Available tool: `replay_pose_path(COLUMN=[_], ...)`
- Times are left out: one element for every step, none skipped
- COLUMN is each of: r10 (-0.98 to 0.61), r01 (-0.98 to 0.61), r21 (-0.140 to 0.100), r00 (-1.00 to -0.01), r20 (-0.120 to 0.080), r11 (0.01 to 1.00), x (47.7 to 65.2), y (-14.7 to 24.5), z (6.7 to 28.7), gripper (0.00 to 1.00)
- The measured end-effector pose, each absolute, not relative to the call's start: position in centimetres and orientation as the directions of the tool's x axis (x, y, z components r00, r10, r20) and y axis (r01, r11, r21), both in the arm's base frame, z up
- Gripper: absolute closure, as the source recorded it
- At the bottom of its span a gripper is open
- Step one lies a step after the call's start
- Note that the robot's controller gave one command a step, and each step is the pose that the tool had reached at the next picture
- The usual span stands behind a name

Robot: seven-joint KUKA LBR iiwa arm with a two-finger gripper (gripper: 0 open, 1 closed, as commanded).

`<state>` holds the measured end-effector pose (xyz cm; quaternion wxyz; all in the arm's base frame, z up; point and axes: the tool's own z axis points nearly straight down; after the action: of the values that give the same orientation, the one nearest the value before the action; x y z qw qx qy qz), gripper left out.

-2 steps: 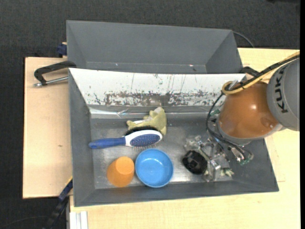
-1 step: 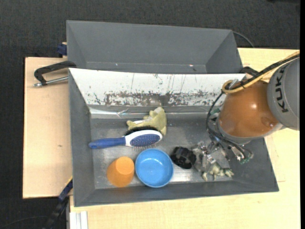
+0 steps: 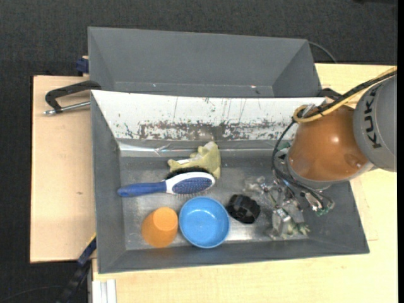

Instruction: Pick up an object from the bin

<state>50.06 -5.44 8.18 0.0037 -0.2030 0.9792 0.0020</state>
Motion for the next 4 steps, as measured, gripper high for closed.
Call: replay_pose_path(r10=[-0.383, -0.340, -0.293, -0.291], r01=[-0.383, -0.340, -0.293, -0.291], r21=[0.003, -0.004, 0.004, 0.000], r00=[-0.924, -0.941, -0.956, -0.957], r20=[-0.006, -0.006, 0.000, -0.004], r11=[0.924, 0.941, 0.956, 0.957], x=[51.2, 51.1, 49.0, 49.2], y=[1.4, -5.2, -0.9, -1.1], z=[7.0, 8.6, 7.6, 7.7], gripper=[0.00, 0.00, 0.00, 1.00])
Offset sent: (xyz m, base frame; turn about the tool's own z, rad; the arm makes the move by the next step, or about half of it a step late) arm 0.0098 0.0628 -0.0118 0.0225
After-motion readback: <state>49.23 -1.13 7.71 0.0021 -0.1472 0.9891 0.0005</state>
